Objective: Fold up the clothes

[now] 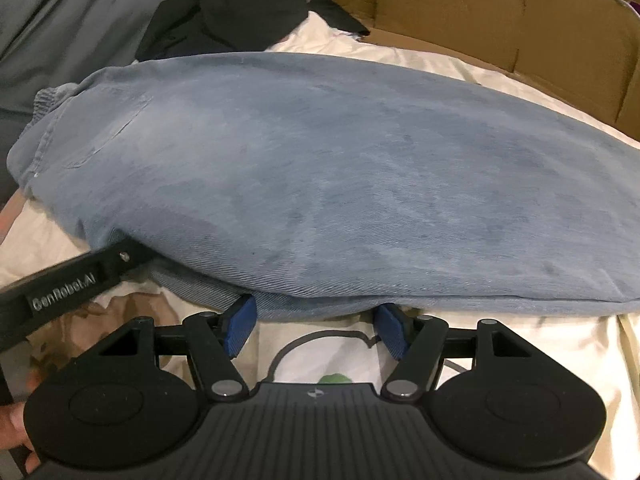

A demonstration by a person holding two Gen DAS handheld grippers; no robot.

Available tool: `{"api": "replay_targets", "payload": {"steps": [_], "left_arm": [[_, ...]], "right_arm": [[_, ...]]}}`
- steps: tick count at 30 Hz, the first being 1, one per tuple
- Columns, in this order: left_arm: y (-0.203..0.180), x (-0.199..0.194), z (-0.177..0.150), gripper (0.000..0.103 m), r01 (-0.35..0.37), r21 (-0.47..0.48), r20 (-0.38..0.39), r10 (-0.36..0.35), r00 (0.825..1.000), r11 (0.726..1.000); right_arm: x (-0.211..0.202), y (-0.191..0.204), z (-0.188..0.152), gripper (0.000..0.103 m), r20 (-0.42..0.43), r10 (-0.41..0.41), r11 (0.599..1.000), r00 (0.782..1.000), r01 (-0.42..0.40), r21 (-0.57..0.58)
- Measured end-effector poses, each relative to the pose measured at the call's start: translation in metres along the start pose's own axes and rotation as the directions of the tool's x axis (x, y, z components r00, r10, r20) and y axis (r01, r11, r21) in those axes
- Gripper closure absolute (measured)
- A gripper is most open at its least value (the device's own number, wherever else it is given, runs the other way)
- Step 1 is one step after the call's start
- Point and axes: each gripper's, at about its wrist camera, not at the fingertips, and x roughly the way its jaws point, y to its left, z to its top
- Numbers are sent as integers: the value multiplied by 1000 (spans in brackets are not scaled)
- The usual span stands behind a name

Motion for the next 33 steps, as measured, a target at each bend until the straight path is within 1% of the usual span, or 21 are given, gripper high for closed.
{"api": "replay_targets", "payload": {"steps": [1,3,4,8,10,13,17,18,19,20,22,23,24,25,29,33], "left_arm": [[2,-6,2,89,-8,-5,13,9,1000,1000],[4,-18,7,93,-21,-6,41,21,999,1000],[4,-24,9,97,-28,1,51,28,998,1000],[4,-42,13,101,-35,15,59,34,998,999],[7,-47,12,102,-45,13,52,44,998,999],[11,-49,7,102,-41,18,30,41,999,999],[12,-51,6,102,-32,32,30,31,999,999],[12,-47,6,100,-30,30,18,30,999,999],[13,-44,7,93,-28,27,6,28,1000,999],[13,-40,6,90,-32,22,-6,32,999,999],[16,-31,2,66,-61,-1,-27,61,998,998],[16,-28,0,62,-72,-9,-31,72,997,997],[17,-26,-2,53,-78,-13,-32,77,997,997],[17,-24,-3,48,-79,-14,-32,78,996,997],[14,-16,-8,48,-64,-30,-36,63,997,998],[16,-9,-5,49,-35,-65,-8,35,999,997]], "right_arm": [[0,1,0,35,-1,3,1000,1000,-3,-6],[0,4,0,35,-2,9,1000,1000,-9,-17],[0,5,0,35,-2,11,1000,1000,-11,-20],[1,5,-1,35,-6,14,1000,1000,-14,-16],[0,5,-2,35,-8,14,1000,1000,-14,-13],[-2,3,-3,35,-12,15,1000,1000,-15,-12],[-7,-2,-6,35,-13,12,1000,1000,-12,-3],[-8,-3,-7,35,-13,11,1000,1000,-11,2],[-10,-5,-7,35,-12,10,1000,1000,-10,6],[-11,-6,-7,35,-9,9,1000,1000,-9,10],[-12,-6,-7,35,-6,12,1000,1000,-12,15],[-12,-6,-7,35,-7,13,1000,1000,-13,15],[-12,-6,-8,35,-8,15,1000,1000,-15,15],[-13,-6,-8,35,-9,16,1000,1000,-16,15],[-13,-6,-9,35,-13,22,1000,1000,-21,14],[-14,-5,-10,35,-17,27,1000,999,-27,14]]}}
